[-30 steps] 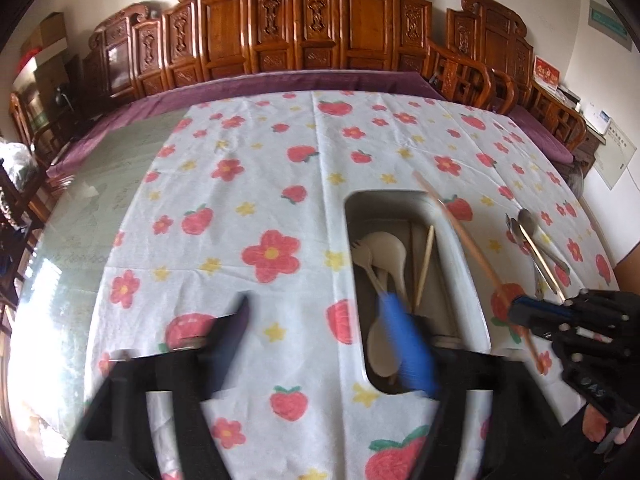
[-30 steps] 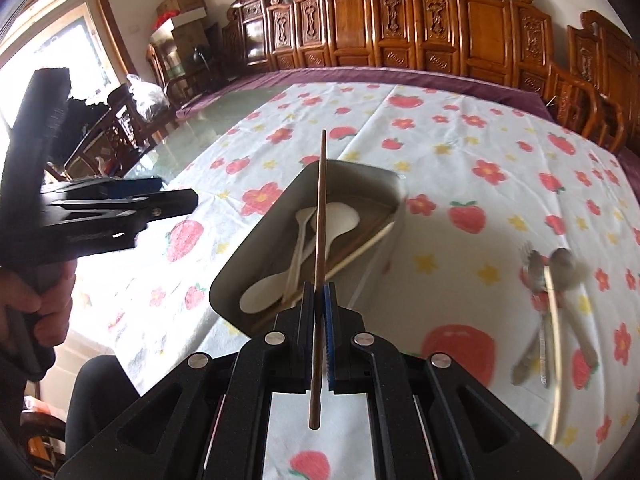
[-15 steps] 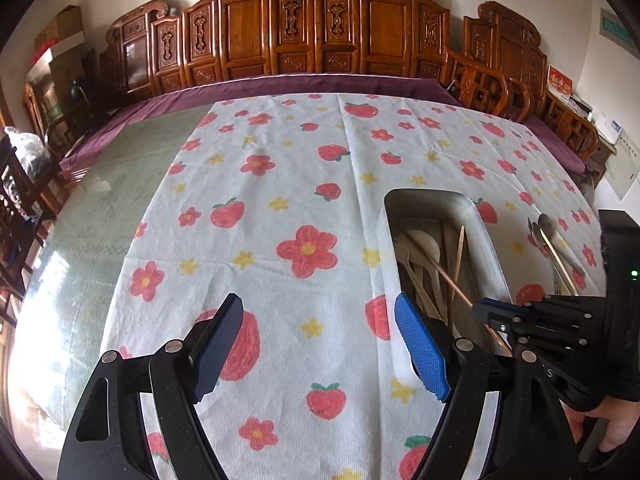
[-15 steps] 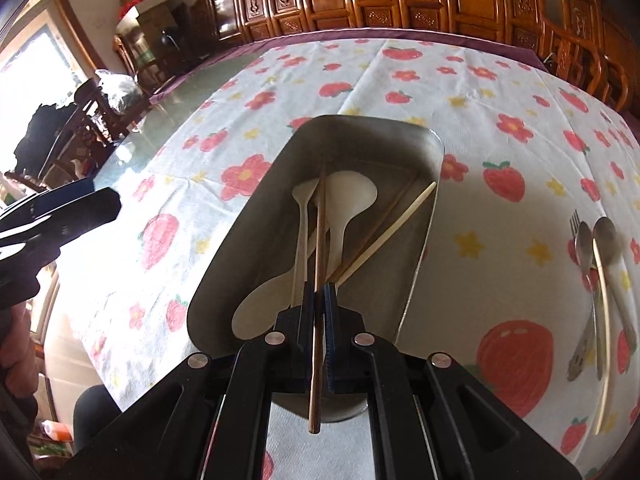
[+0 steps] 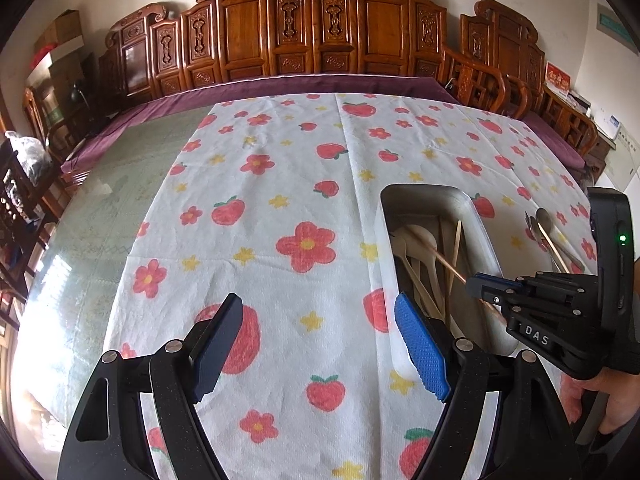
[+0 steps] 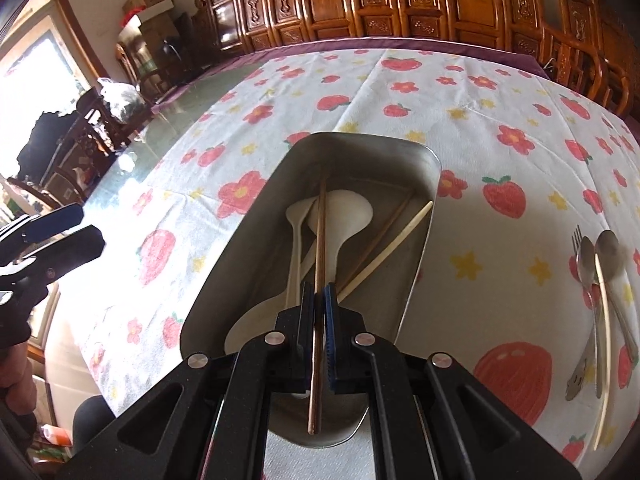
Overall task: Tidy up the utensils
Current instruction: 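Lower the wooden chopstick into the metal tray and open the right gripper, then grasp a light wooden chopstick from the pile with the right gripper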
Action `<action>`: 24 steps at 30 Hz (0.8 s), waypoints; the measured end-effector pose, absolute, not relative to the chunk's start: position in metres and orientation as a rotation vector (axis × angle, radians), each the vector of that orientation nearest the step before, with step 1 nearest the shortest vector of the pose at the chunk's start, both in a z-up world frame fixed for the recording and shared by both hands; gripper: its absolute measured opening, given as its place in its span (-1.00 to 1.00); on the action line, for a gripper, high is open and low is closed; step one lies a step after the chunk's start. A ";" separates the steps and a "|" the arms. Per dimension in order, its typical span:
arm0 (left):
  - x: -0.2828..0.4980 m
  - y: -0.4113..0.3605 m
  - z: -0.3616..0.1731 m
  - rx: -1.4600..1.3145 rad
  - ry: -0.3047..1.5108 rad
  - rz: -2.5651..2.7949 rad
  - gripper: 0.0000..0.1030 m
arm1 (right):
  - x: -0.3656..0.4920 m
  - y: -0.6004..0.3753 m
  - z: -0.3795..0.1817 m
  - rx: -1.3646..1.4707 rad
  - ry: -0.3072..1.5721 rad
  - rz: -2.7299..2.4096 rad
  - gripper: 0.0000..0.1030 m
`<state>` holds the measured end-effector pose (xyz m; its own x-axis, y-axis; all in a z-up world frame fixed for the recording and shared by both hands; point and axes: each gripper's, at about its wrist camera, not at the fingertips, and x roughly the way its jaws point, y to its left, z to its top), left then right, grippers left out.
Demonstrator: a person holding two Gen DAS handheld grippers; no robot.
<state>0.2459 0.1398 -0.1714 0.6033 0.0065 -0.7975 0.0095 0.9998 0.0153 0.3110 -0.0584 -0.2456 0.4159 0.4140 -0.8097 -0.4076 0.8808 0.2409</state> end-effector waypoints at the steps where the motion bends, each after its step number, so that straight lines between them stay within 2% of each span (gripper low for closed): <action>1: 0.245 0.139 -0.172 0.017 0.923 -0.001 0.46 | 0.309 -0.059 -0.244 0.010 1.005 0.526 -0.84; 12: 0.239 0.114 -0.176 0.011 0.932 -0.029 0.46 | 0.290 -0.094 -0.222 0.049 0.936 0.562 -0.84; 22: 0.237 0.064 -0.176 0.017 0.916 -0.101 0.46 | 0.248 -0.195 -0.212 0.013 0.874 0.491 -0.84; 24: 0.236 0.053 -0.176 0.020 0.913 -0.121 0.46 | 0.244 -0.217 -0.216 0.009 0.876 0.456 -0.66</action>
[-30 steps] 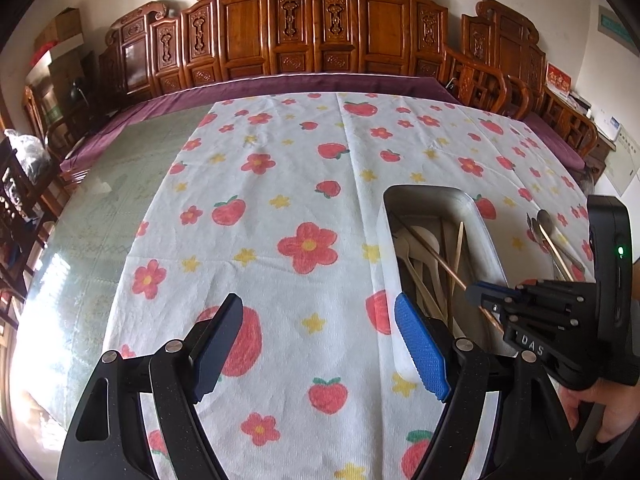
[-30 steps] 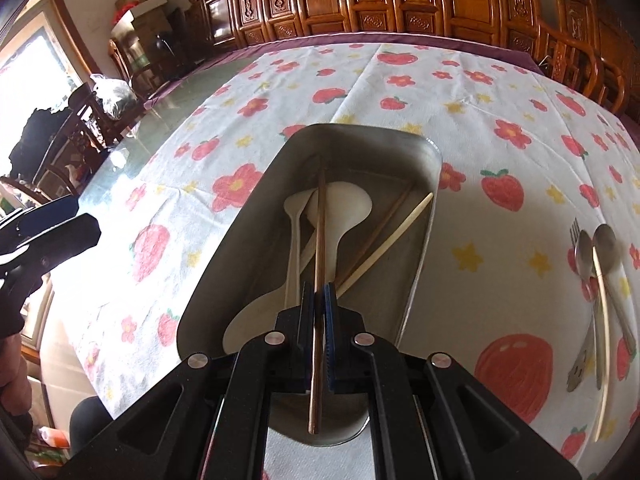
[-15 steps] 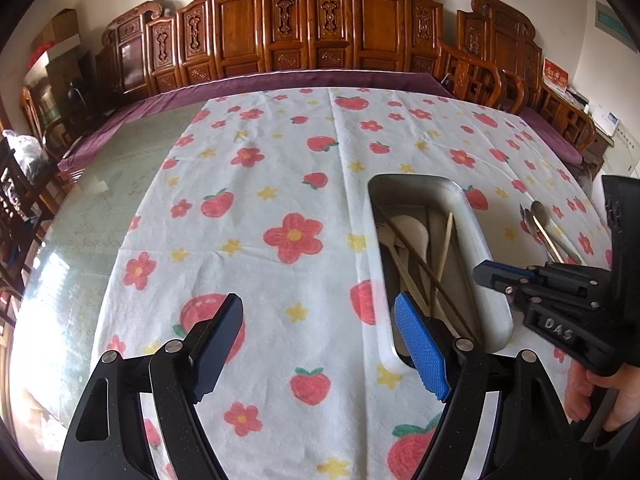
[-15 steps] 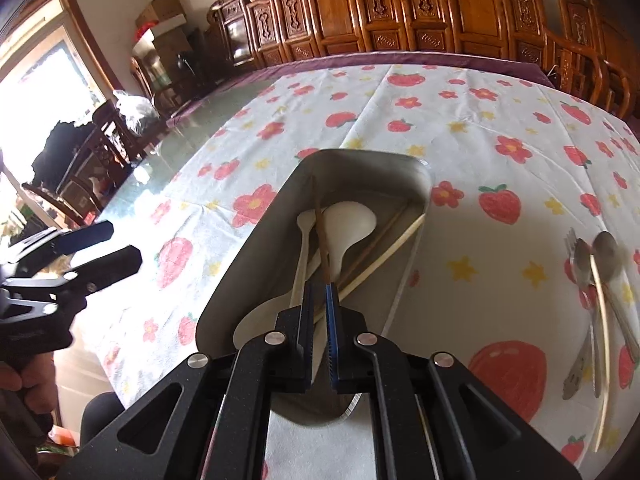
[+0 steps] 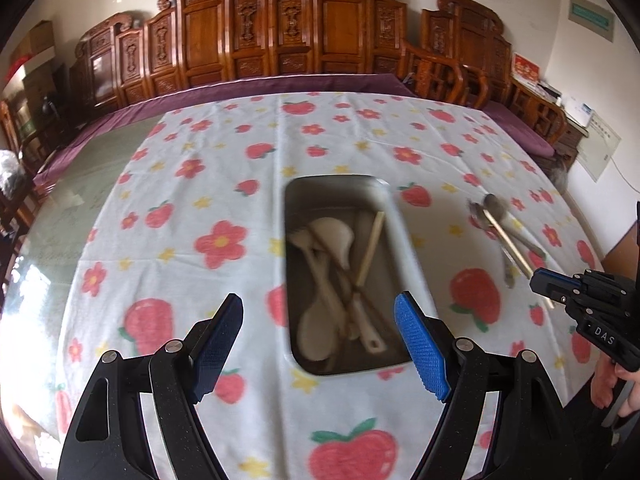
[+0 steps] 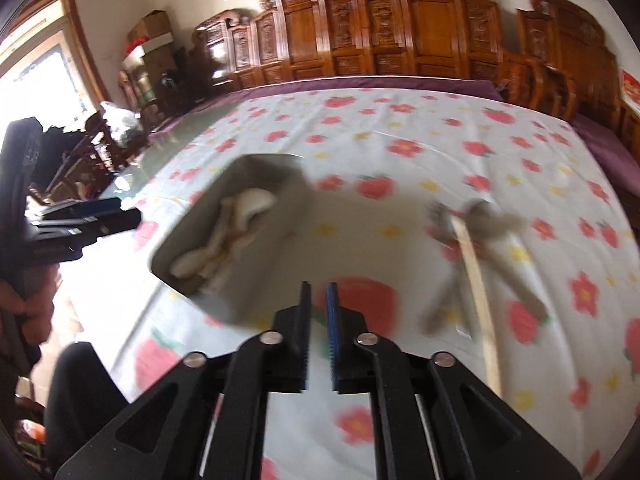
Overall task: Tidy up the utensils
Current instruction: 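Grasp a light wooden chopstick from the pile with the right gripper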
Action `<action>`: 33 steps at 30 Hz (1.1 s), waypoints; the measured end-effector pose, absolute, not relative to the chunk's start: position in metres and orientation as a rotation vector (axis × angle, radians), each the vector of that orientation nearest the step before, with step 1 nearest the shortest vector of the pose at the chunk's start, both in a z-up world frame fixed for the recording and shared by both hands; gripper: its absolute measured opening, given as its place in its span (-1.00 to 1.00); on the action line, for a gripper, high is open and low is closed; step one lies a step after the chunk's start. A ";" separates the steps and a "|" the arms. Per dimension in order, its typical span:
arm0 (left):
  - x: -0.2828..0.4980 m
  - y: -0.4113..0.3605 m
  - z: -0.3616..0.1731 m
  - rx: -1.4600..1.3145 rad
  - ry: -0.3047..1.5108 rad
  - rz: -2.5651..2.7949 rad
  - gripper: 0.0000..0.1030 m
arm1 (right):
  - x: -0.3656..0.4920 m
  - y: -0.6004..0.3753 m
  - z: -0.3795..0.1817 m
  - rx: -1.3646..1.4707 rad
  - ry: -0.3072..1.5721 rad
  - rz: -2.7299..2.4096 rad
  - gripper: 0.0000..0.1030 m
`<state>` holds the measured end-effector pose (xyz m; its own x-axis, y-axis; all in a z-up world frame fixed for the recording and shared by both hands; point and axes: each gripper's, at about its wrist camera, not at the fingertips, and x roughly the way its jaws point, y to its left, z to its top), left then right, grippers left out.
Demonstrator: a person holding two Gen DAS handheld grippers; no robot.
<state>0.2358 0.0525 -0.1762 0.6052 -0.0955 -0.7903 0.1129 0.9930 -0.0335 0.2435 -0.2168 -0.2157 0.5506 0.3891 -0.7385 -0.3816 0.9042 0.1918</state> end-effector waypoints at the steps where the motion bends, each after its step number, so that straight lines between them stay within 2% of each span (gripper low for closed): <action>1: 0.235 0.044 -0.177 0.024 0.912 -0.135 0.46 | 0.241 -0.233 -0.219 0.007 0.878 0.432 -0.58; 12: 0.231 -0.011 -0.183 0.038 0.908 -0.218 0.46 | 0.253 -0.311 -0.247 0.008 0.925 0.301 -0.58; 30: 0.228 -0.051 -0.204 0.078 0.958 -0.259 0.46 | 0.329 -0.296 -0.282 -0.088 1.046 0.316 -0.59; 33: 0.228 -0.053 -0.206 0.083 0.963 -0.259 0.46 | 0.330 -0.295 -0.288 -0.119 1.073 0.312 -0.69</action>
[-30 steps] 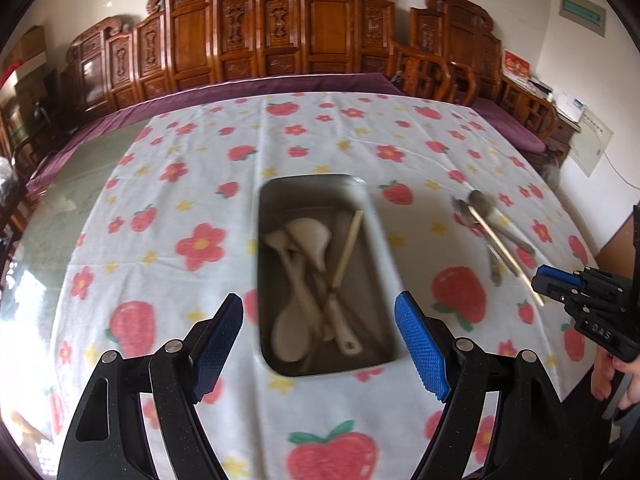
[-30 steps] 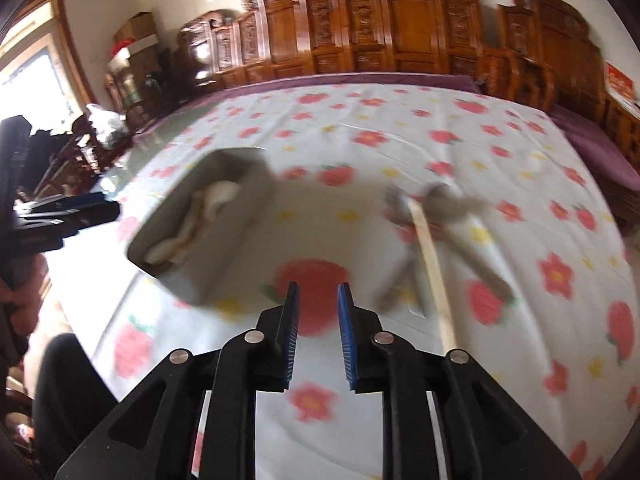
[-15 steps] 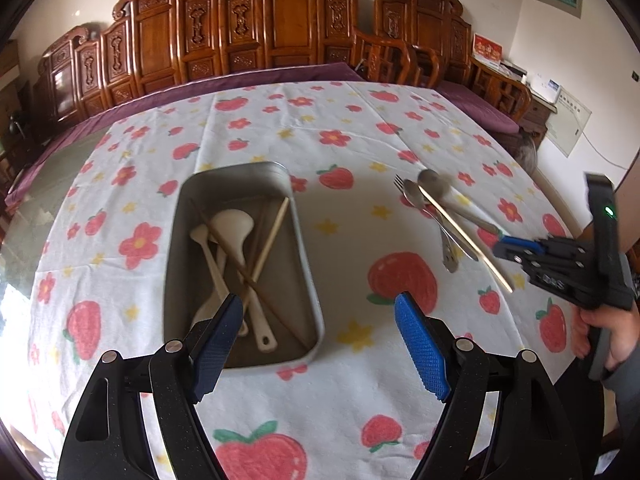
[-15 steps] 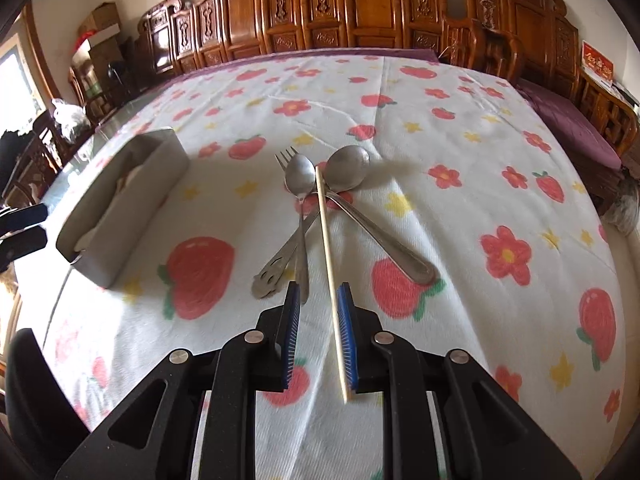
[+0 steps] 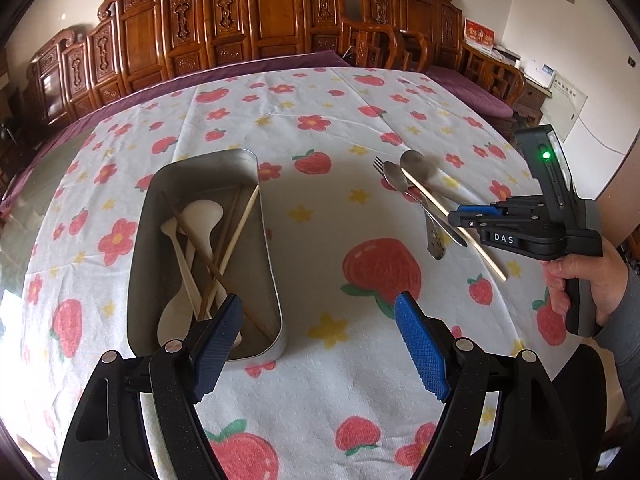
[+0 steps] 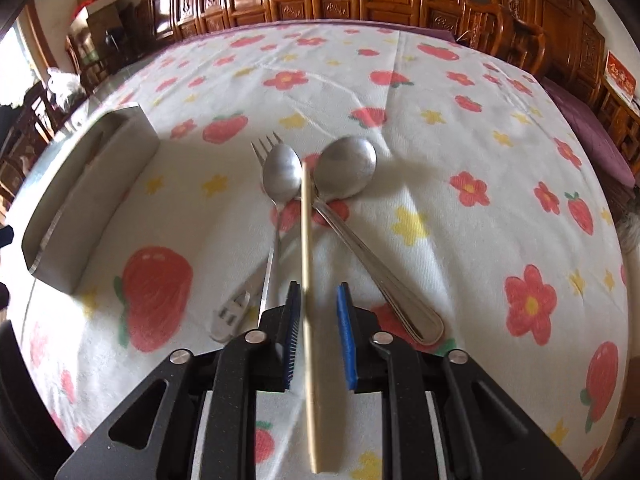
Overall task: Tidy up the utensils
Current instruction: 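Grasp a light wooden chopstick from the pile with the right gripper, then grasp a steel spoon by its handle with the left gripper while the right holds the chopstick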
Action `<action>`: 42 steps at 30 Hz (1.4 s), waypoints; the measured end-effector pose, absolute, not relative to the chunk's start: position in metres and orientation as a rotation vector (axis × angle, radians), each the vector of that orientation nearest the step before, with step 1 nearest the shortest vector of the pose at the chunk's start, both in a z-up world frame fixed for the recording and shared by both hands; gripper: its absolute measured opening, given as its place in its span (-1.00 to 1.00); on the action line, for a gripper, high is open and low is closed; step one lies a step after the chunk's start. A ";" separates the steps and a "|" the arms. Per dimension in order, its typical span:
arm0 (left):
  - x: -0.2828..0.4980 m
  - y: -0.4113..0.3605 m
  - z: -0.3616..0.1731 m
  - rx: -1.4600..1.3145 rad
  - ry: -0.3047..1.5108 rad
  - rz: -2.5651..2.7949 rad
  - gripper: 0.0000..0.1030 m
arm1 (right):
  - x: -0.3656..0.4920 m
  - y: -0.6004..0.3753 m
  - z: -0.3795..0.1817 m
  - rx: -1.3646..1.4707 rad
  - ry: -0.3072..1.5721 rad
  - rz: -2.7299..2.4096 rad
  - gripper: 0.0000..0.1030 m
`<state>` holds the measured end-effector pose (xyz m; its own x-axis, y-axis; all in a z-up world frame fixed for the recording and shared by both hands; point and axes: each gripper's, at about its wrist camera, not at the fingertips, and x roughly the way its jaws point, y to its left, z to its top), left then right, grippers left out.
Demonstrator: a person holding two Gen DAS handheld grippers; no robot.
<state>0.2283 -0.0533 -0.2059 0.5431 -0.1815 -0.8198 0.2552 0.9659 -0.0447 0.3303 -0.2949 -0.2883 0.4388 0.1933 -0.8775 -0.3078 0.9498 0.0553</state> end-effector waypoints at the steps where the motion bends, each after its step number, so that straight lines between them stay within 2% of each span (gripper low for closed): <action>1: 0.228 -0.054 -0.206 0.084 0.964 -0.259 0.46 | 0.330 -0.296 -0.289 -0.122 1.070 0.313 -0.70; 4: 0.228 -0.056 -0.209 0.085 0.969 -0.260 0.46 | 0.328 -0.299 -0.291 -0.112 1.075 0.323 -0.72; 5: 0.228 -0.057 -0.209 0.087 0.970 -0.260 0.46 | 0.328 -0.300 -0.291 -0.111 1.077 0.323 -0.84; 6: 0.228 -0.059 -0.210 0.088 0.972 -0.261 0.46 | 0.327 -0.300 -0.292 -0.118 1.077 0.318 -0.88; 11: 0.231 -0.068 -0.213 0.090 0.975 -0.266 0.46 | 0.321 -0.308 -0.288 -0.089 1.073 0.329 -0.88; 21: 0.259 -0.117 -0.222 0.093 0.971 -0.285 0.46 | 0.263 -0.346 -0.243 0.006 0.955 0.337 -0.88; 31: 0.300 -0.171 -0.245 0.090 0.967 -0.271 0.44 | 0.252 -0.387 -0.250 0.056 0.953 0.267 -0.88; 37: 0.322 -0.190 -0.259 0.058 0.996 -0.281 0.05 | 0.254 -0.393 -0.252 0.076 0.947 0.264 -0.88; 39: 0.331 -0.189 -0.263 0.021 1.006 -0.254 -0.21 | 0.254 -0.391 -0.255 0.066 0.952 0.270 -0.88; 42: 0.339 -0.191 -0.267 0.002 1.023 -0.250 -0.28 | 0.254 -0.388 -0.258 0.046 0.961 0.270 -0.88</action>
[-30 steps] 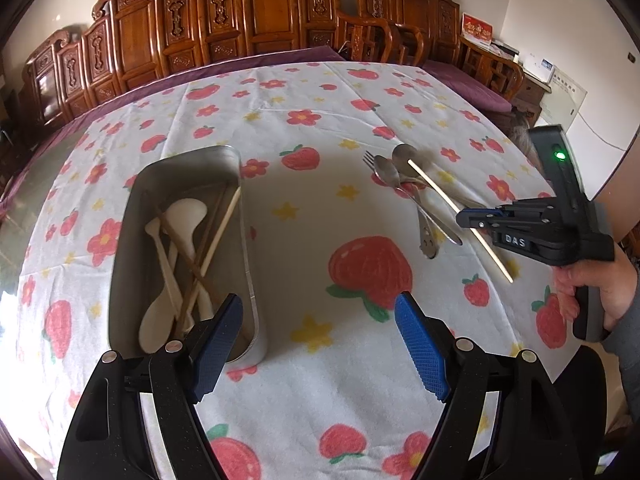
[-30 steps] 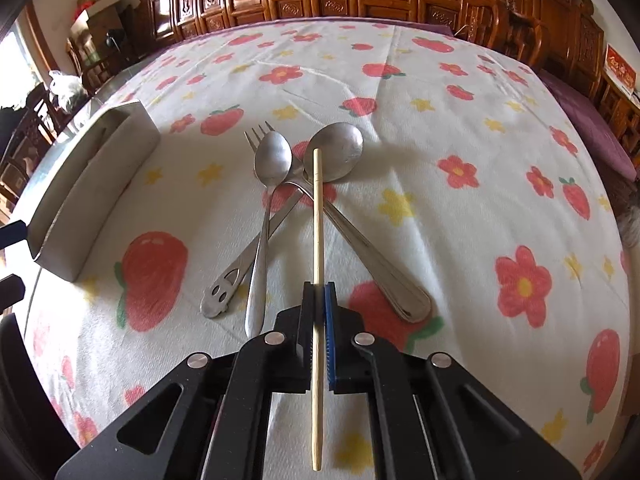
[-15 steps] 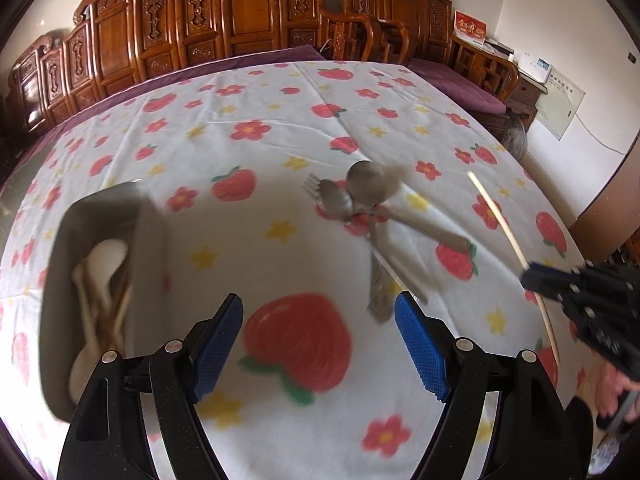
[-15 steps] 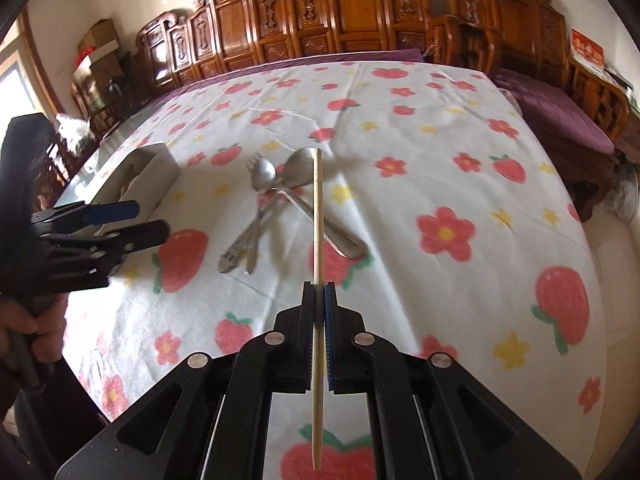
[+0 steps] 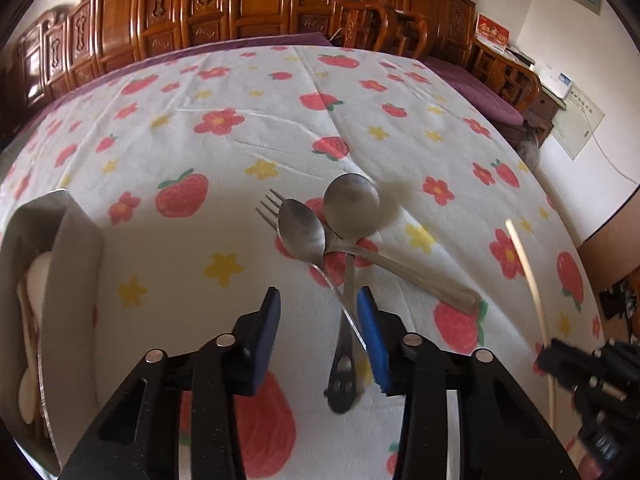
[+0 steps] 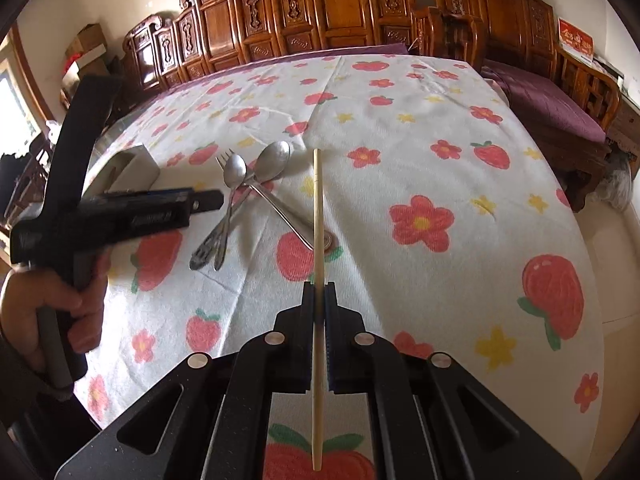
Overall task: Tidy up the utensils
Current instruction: 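Grasp a steel spoon by its handle with the left gripper while the right holds the chopstick, then carry the steel spoon over the metal tray and open the left gripper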
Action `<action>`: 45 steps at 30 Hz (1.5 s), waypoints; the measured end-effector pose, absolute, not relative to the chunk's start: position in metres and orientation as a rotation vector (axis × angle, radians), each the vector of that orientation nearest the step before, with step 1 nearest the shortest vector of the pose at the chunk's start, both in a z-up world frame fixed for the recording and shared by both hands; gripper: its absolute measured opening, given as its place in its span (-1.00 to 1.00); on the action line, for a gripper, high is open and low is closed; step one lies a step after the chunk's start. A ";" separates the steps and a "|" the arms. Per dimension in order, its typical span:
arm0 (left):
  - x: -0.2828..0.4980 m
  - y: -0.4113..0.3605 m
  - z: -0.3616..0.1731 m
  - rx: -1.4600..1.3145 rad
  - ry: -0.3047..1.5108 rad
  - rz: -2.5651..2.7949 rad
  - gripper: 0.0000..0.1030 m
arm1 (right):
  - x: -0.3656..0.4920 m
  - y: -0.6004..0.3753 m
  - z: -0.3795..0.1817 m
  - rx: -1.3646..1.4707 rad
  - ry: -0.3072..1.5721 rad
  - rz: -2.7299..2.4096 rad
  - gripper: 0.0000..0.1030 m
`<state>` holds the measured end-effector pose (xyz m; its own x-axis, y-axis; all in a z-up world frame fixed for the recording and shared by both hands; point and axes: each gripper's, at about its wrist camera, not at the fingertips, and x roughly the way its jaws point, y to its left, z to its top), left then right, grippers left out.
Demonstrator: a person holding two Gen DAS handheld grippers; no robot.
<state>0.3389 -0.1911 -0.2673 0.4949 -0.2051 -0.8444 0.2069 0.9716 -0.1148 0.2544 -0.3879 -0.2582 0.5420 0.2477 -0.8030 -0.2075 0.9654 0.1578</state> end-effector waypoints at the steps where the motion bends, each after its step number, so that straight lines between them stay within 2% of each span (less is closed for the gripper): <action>1: 0.341 -0.193 -0.268 0.009 1.024 -0.248 -0.28 | 0.254 -0.389 -0.259 0.050 0.963 0.274 -0.88; 4: 0.344 -0.197 -0.269 0.020 1.027 -0.254 -0.29 | 0.255 -0.390 -0.259 0.053 0.961 0.273 -0.88; 6: 0.348 -0.200 -0.272 0.033 1.043 -0.237 -0.42 | 0.255 -0.391 -0.258 0.059 0.960 0.275 -0.88; 13: 0.357 -0.197 -0.279 0.005 1.081 -0.210 -0.49 | 0.255 -0.395 -0.253 0.068 0.951 0.275 -0.88; 14: 0.358 -0.197 -0.279 0.004 1.083 -0.212 -0.54 | 0.255 -0.396 -0.252 0.071 0.949 0.275 -0.88; 16: 0.360 -0.199 -0.280 0.017 1.095 -0.211 -0.78 | 0.256 -0.397 -0.252 0.078 0.948 0.276 -0.88; 18: 0.361 -0.201 -0.282 0.040 1.097 -0.194 -0.88 | 0.256 -0.398 -0.252 0.080 0.950 0.277 -0.88; 36: 0.350 -0.198 -0.281 0.123 1.119 -0.210 -0.84 | 0.253 -0.391 -0.250 0.069 0.950 0.293 -0.88; 37: 0.350 -0.198 -0.281 0.125 1.119 -0.212 -0.84 | 0.253 -0.391 -0.250 0.069 0.951 0.292 -0.88; 38: 0.350 -0.198 -0.281 0.125 1.119 -0.219 -0.95 | 0.253 -0.391 -0.250 0.068 0.952 0.292 -0.88; 45: 0.345 -0.196 -0.280 0.165 1.115 -0.245 -0.97 | 0.252 -0.390 -0.250 0.065 0.949 0.293 -0.88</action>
<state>0.3448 -0.1960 -0.2805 0.4177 -0.1121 -0.9016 0.2764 0.9610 0.0085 0.2522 -0.3901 -0.2495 0.5463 0.2751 -0.7911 -0.2187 0.9586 0.1823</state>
